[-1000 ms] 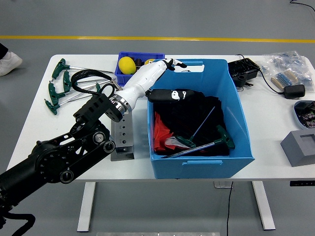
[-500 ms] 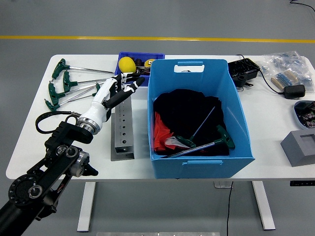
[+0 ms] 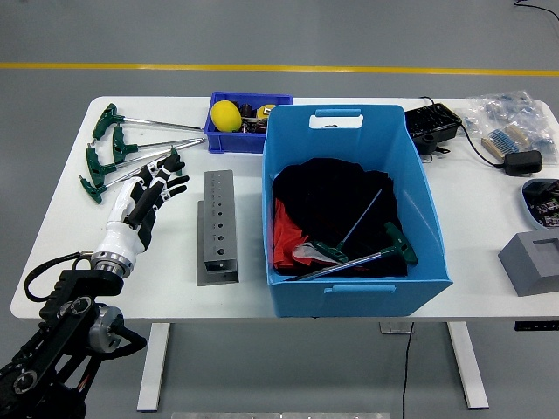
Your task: Lift tool from toolbox,place it in box,lift tool from toolbox,place it in box
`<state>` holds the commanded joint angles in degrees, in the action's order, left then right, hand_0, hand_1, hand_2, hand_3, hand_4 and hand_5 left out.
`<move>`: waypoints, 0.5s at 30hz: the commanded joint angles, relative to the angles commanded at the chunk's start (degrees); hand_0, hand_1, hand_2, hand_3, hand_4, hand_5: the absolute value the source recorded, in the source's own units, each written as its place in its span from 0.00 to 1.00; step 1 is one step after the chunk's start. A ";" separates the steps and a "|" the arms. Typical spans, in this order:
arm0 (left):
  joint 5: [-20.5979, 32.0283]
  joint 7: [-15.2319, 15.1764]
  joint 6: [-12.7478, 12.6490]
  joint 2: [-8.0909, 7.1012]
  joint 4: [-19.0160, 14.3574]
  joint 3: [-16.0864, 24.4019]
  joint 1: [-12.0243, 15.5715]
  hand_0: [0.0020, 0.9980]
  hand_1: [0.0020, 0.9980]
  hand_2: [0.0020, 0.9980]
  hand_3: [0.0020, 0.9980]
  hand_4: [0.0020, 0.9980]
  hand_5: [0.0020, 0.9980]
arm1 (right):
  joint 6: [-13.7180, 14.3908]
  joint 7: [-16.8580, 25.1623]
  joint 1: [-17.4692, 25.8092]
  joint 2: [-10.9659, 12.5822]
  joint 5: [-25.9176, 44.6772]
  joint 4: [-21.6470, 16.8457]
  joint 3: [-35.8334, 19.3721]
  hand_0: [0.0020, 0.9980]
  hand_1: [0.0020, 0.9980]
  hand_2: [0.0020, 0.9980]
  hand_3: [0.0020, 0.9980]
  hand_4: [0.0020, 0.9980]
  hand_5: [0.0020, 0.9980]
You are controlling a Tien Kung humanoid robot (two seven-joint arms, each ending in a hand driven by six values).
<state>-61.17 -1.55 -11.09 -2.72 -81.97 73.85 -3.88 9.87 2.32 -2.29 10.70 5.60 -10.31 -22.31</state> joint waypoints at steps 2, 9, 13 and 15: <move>-0.47 0.42 0.82 0.00 -0.05 0.80 -0.22 0.71 0.69 0.77 0.74 0.91 0.63 | -0.10 0.23 0.08 0.07 1.03 0.00 0.95 0.69 0.66 0.73 0.60 0.86 0.77; -1.51 -1.22 2.44 0.18 0.29 1.63 -1.98 0.73 0.71 0.78 0.75 0.90 0.65 | -0.65 0.99 -0.11 0.53 3.44 0.00 3.18 0.69 0.66 0.73 0.60 0.86 0.77; 0.41 -3.87 2.92 0.53 1.06 1.45 -1.99 0.81 0.83 0.89 0.81 0.92 0.71 | -0.75 1.02 -0.20 0.65 2.59 0.00 1.69 0.69 0.66 0.73 0.60 0.86 0.77; 1.49 -4.69 3.82 0.72 1.39 1.49 -1.75 0.81 0.83 0.89 0.81 0.92 0.71 | -0.74 0.98 -0.16 0.66 2.10 0.00 0.99 0.69 0.66 0.73 0.60 0.86 0.77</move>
<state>-59.68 -6.24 -7.27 -2.00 -80.58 75.34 -5.62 9.13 3.29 -2.46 11.36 7.70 -10.31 -21.32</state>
